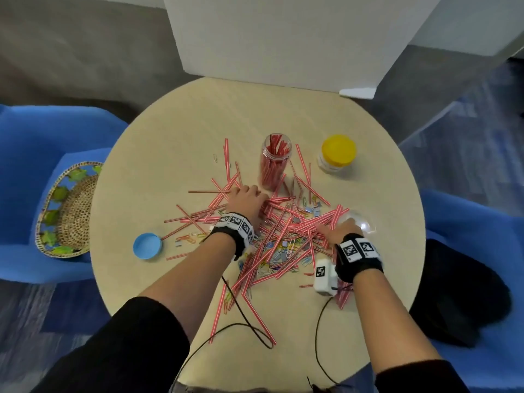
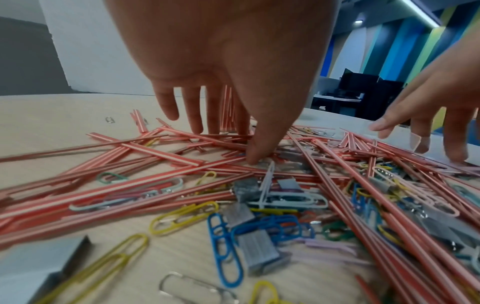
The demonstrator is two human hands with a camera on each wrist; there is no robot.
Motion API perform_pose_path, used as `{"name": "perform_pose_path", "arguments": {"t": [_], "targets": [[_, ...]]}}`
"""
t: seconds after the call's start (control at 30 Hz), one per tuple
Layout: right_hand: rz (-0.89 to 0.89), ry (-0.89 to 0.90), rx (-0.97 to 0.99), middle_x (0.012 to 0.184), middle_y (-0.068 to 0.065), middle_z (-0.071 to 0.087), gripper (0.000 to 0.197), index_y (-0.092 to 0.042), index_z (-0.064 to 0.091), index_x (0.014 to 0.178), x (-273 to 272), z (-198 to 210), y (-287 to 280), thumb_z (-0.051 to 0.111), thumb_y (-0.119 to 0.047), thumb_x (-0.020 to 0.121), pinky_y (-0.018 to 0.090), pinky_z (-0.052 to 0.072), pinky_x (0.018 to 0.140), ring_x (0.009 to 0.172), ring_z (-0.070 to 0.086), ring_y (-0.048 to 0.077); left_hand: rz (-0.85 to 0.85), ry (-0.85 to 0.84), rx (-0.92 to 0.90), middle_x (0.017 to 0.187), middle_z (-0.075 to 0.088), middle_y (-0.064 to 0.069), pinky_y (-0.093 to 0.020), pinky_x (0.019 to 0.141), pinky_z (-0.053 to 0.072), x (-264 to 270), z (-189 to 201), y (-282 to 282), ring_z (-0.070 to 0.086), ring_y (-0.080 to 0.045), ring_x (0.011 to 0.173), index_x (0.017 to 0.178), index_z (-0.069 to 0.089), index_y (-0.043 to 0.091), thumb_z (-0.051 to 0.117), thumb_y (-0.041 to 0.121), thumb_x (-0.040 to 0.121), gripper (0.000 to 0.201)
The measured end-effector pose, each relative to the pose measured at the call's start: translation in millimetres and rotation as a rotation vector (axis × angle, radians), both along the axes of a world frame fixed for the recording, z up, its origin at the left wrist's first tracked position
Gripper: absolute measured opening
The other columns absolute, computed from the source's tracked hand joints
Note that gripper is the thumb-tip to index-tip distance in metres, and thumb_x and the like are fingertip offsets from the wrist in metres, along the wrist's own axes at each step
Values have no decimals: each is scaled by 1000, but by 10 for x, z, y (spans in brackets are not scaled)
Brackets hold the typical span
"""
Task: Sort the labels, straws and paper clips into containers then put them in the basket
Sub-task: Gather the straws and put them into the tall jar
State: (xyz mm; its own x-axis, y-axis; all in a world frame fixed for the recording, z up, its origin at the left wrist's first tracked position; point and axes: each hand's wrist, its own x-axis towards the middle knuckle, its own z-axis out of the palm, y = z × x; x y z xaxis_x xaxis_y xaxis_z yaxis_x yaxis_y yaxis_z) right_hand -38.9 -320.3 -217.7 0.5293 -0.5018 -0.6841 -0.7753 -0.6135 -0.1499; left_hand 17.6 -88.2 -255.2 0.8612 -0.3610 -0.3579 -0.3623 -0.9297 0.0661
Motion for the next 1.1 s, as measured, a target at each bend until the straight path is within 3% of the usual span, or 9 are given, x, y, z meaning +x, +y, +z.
{"name": "perform_pose_path", "arguments": {"t": [0.1, 0.2, 0.27, 0.33, 0.4, 0.6, 0.8, 1.0, 1.1], "targets": [[72, 35, -82, 145, 21, 45, 85, -3, 24, 150, 21, 82, -74, 66, -46, 90, 40, 47, 97, 126, 52, 37, -19, -47, 8, 121, 56, -2, -46, 109, 33, -3, 12, -22, 50, -26, 118, 125, 55, 26, 65, 29, 85, 41], [255, -50, -255, 131, 17, 53, 56, -9, 47, 135, 54, 169, -103, 71, -24, 87, 38, 49, 89, 115, 56, 35, -50, -52, -2, 115, 58, -2, -43, 106, 37, 8, 15, -21, 53, -24, 112, 119, 59, 24, 62, 32, 90, 31], [493, -122, -279, 130, 11, 49, 57, -15, 51, 132, 100, 116, -57, 74, -11, 80, 39, 49, 96, 117, 53, 31, -69, -24, -12, 110, 59, -3, -41, 101, 42, 20, 39, -28, 56, -24, 106, 117, 61, 22, 60, 32, 92, 27], [764, -151, -251, 136, 7, 46, 68, -20, 49, 135, 120, 23, 45, 78, -9, 75, 40, 45, 105, 125, 46, 27, -63, 8, -29, 105, 59, -5, -39, 91, 49, 36, 71, -33, 58, -25, 97, 113, 65, 19, 57, 26, 95, 21], [909, -142, -258, 142, 6, 45, 69, -22, 50, 135, 116, -50, 121, 78, -7, 74, 41, 43, 108, 130, 43, 27, -46, 51, -33, 104, 57, -7, -39, 83, 54, 52, 113, -25, 61, -27, 92, 110, 68, 16, 57, 18, 95, 19], [1037, -215, -317, 127, 5, 58, 39, -20, 61, 120, 131, -161, 128, 67, -5, 84, 39, 53, 94, 115, 55, 24, -42, 100, -16, 100, 61, -7, -38, 79, 55, 113, 221, 74, 64, -27, 88, 110, 68, 14, 58, 16, 95, 18], [1215, -182, -395, 111, 6, 62, 26, -16, 64, 113, 195, -93, 126, 58, -4, 90, 36, 53, 85, 102, 59, 25, 14, 80, -49, 93, 69, -9, -36, 73, 55, 132, 338, 171, 66, -29, 84, 110, 64, 13, 48, 7, 98, 22], [1077, -184, -314, 92, 2, 68, 15, -21, 72, 102, 247, 1, 67, 62, -17, 92, 36, 58, 80, 80, 65, 21, 293, 61, -407, 79, 70, -4, -30, 72, 53, 106, 464, 309, 64, -21, 72, 105, 73, 13, 57, 20, 97, 20], [996, -315, -222, 88, 0, 71, 21, -28, 72, 113, 246, 199, 29, 59, -29, 95, 33, 55, 77, 79, 64, 20, 409, 123, -585, 86, 75, -5, -32, 80, 57, 37, 532, 355, 70, -18, 78, 108, 74, 12, 67, 15, 90, 20]]}}
